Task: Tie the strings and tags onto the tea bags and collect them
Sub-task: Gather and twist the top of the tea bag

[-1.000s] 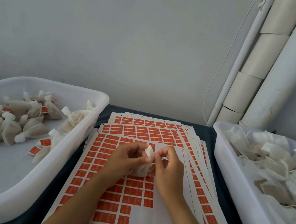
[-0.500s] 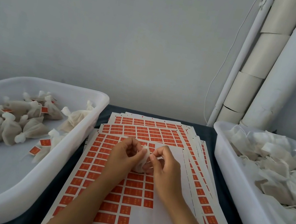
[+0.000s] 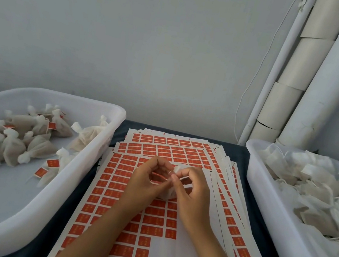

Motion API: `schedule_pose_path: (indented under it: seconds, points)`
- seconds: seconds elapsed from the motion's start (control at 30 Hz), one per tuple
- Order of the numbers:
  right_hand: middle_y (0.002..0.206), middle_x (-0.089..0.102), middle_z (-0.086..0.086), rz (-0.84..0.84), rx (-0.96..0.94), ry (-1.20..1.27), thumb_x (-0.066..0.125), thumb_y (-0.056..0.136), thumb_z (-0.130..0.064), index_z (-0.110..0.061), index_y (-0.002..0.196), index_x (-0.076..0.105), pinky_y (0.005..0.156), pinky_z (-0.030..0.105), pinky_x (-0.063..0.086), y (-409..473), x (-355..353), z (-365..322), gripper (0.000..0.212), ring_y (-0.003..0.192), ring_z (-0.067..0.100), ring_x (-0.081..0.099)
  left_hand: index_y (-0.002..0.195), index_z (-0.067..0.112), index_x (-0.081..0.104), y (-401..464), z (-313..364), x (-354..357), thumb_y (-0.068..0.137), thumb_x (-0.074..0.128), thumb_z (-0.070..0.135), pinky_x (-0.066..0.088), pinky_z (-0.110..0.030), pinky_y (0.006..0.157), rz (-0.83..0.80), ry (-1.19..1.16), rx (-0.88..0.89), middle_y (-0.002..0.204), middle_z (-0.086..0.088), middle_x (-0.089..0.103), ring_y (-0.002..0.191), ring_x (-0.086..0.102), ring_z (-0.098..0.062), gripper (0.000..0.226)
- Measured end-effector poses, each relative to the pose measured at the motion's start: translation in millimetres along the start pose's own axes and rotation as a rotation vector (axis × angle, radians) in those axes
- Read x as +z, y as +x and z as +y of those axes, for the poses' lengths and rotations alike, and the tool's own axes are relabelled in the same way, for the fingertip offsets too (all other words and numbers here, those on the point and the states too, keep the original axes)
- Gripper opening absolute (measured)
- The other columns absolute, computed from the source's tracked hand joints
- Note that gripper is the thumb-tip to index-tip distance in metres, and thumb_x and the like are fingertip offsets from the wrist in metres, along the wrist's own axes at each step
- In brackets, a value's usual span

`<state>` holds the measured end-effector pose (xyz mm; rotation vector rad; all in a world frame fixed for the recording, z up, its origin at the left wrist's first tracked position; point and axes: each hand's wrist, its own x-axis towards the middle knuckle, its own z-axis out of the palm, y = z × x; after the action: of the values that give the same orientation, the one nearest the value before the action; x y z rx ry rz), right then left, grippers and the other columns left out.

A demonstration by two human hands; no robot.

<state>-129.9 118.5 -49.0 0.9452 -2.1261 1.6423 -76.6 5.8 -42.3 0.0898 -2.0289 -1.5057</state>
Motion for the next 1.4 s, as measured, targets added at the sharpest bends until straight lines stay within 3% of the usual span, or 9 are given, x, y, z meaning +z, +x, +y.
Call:
schedule_pose_path:
  seconds: [0.23, 0.3, 0.4, 0.47, 0.63, 0.73, 0.83, 1.13, 1.4]
  points:
    - [0.101, 0.052, -0.019, -0.049, 0.021, 0.05, 0.062, 0.087, -0.024, -0.035, 0.086, 0.053, 0.074, 0.007, 0.048, 0.3, 0.6, -5.2, 0.015, 0.095, 0.0, 0.055, 0.089, 0.02, 0.063, 1.5, -1.3, -1.4, 0.081, 0.071, 0.009, 0.052, -0.015, 0.063, 0.042, 0.012, 0.041, 0.083, 0.009, 0.066, 0.077, 0.064, -0.008, 0.016]
    - [0.105, 0.052, -0.025, -0.058, 0.075, 0.099, 0.058, 0.089, -0.033, -0.036, 0.094, 0.052, 0.072, 0.004, 0.045, 1.0, 0.4, -6.8, 0.008, 0.098, -0.005, 0.053, 0.092, 0.019, 0.063, 1.7, -1.5, -1.5, 0.081, 0.071, 0.01, 0.052, -0.015, 0.063, 0.04, -0.001, 0.023, 0.085, 0.008, 0.066, 0.077, 0.064, -0.008, 0.016]
    - [0.111, 0.048, -0.035, -0.086, 0.173, 0.215, 0.048, 0.087, -0.05, -0.042, 0.11, 0.045, 0.071, 0.0, 0.043, 1.9, 0.2, -7.3, 0.025, 0.1, -0.011, 0.053, 0.095, 0.019, 0.062, 1.4, -0.9, -1.2, 0.082, 0.071, 0.011, 0.052, -0.015, 0.063, 0.025, -0.015, -0.003, 0.087, 0.007, 0.065, 0.078, 0.064, -0.007, 0.018]
    - [0.11, 0.046, -0.036, -0.124, 0.192, 0.19, 0.05, 0.086, -0.047, -0.044, 0.112, 0.044, 0.071, 0.002, 0.045, 2.0, 1.4, -5.7, 0.026, 0.1, -0.007, 0.053, 0.098, 0.02, 0.06, 0.8, -0.4, -1.1, 0.081, 0.071, 0.011, 0.051, -0.015, 0.062, 0.02, -0.028, -0.015, 0.088, 0.007, 0.065, 0.078, 0.064, -0.006, 0.022]
    - [0.096, 0.053, -0.03, -0.072, 0.164, 0.102, 0.058, 0.09, -0.024, -0.041, 0.094, 0.053, 0.065, 0.0, 0.043, 4.0, -0.2, -1.3, 0.019, 0.091, -0.008, 0.054, 0.108, 0.022, 0.052, 1.2, -2.5, -1.3, 0.083, 0.068, 0.008, 0.052, -0.014, 0.064, 0.079, -0.023, -0.086, 0.092, 0.005, 0.063, 0.081, 0.062, -0.002, 0.033]
    - [0.098, 0.053, -0.03, -0.091, 0.15, 0.104, 0.058, 0.09, -0.027, -0.041, 0.095, 0.053, 0.066, -0.001, 0.042, 4.5, -2.1, -0.8, 0.015, 0.094, -0.015, 0.05, 0.105, 0.019, 0.056, 1.2, -2.7, -2.3, 0.082, 0.069, 0.008, 0.052, -0.015, 0.065, 0.064, -0.039, -0.087, 0.093, 0.003, 0.063, 0.081, 0.062, -0.005, 0.028]
    - [0.099, 0.051, -0.032, -0.139, 0.176, 0.115, 0.056, 0.09, -0.032, -0.042, 0.096, 0.052, 0.067, 0.0, 0.043, 2.8, 0.4, -1.3, 0.012, 0.092, -0.008, 0.055, 0.097, 0.019, 0.06, 0.3, -1.2, -1.3, 0.081, 0.071, 0.013, 0.051, -0.014, 0.062, 0.021, -0.037, -0.054, 0.088, 0.006, 0.066, 0.08, 0.064, -0.006, 0.021]
    - [0.096, 0.057, -0.023, -0.149, 0.081, 0.103, 0.057, 0.091, -0.024, -0.033, 0.091, 0.054, 0.072, 0.003, 0.045, 2.1, -0.4, -1.7, 0.009, 0.096, -0.01, 0.052, 0.084, 0.022, 0.068, 1.4, -3.6, -2.7, 0.083, 0.069, 0.013, 0.051, -0.013, 0.061, 0.048, -0.055, -0.062, 0.08, 0.007, 0.068, 0.075, 0.064, -0.007, 0.009]
    - [0.097, 0.058, -0.021, -0.203, 0.025, 0.097, 0.059, 0.089, -0.026, -0.034, 0.09, 0.054, 0.074, 0.003, 0.044, -0.2, 0.4, -6.5, 0.011, 0.096, -0.007, 0.053, 0.086, 0.015, 0.069, 2.5, -4.1, -5.2, 0.084, 0.065, 0.006, 0.054, -0.018, 0.066, 0.09, -0.114, -0.057, 0.082, -0.001, 0.07, 0.078, 0.067, -0.017, 0.01]
